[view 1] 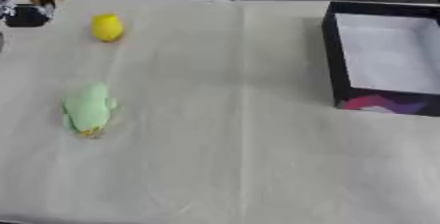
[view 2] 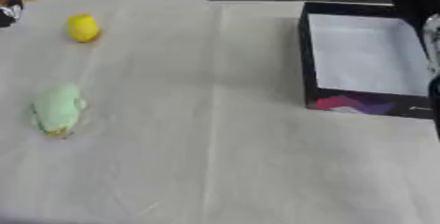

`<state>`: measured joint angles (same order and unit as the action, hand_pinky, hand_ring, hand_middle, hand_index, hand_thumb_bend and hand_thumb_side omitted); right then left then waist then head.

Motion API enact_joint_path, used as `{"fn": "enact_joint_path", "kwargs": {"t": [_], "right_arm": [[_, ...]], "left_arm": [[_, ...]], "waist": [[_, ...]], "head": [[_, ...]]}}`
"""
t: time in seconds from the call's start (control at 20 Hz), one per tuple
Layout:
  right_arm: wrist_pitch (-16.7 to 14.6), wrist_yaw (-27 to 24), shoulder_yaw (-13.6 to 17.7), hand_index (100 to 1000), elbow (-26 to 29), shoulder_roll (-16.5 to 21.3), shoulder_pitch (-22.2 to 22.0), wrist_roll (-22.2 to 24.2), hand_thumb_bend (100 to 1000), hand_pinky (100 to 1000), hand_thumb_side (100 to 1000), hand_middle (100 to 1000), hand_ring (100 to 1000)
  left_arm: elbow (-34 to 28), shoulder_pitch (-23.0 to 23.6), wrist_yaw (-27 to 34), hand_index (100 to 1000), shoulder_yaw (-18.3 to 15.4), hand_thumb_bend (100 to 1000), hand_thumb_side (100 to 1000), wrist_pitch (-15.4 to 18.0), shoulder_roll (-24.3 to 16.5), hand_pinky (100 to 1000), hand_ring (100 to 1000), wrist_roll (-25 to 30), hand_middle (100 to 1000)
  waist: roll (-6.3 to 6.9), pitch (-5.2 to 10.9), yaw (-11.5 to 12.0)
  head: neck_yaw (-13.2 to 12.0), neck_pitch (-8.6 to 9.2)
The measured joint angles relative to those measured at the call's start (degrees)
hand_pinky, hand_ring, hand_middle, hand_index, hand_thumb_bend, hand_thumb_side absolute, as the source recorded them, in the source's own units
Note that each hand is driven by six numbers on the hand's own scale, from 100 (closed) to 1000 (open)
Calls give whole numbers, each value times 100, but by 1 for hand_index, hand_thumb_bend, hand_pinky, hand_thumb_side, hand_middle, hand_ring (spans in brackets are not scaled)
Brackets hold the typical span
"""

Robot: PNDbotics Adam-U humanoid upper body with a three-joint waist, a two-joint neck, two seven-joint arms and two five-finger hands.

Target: Pick up the objects with one hand, pass them to the other hand, and then place them into the box on the other side of the table.

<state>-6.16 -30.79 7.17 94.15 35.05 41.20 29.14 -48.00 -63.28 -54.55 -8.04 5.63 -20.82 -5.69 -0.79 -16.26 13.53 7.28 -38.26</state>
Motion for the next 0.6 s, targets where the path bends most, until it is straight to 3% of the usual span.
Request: {"fn": "enact_joint_path", "kwargs": {"t": [0.15,0.2,0.25,0.6], "right_arm": [[55,308,-329,1000,-239,-20,475,323,100,982,475,923,1000],[78,441,-431,1000,-360,-63,619,459,100,983,407,924,1000],[93,580,-526,1000,-487,-122,751,597,100,983,461,928,1000],[-55,1604,-1076,1000,-1349,-712,1314,1363,100,992,416,939,1000]], "left_arm": [[-592,322,-186,503,35,100,100,303,343,779,643,-276,538],[-771,419,-261,503,46,100,100,398,455,777,641,-357,538],[-924,518,-348,504,66,100,100,483,565,776,640,-430,539],[-1653,1043,-851,505,214,100,100,992,1200,775,642,-757,540]], "waist": [[-2,25,0],[-4,31,-1],[-4,33,-1],[-20,58,-11]], "head": [[92,-42],[114,-43],[139,-44],[351,-90]]}}
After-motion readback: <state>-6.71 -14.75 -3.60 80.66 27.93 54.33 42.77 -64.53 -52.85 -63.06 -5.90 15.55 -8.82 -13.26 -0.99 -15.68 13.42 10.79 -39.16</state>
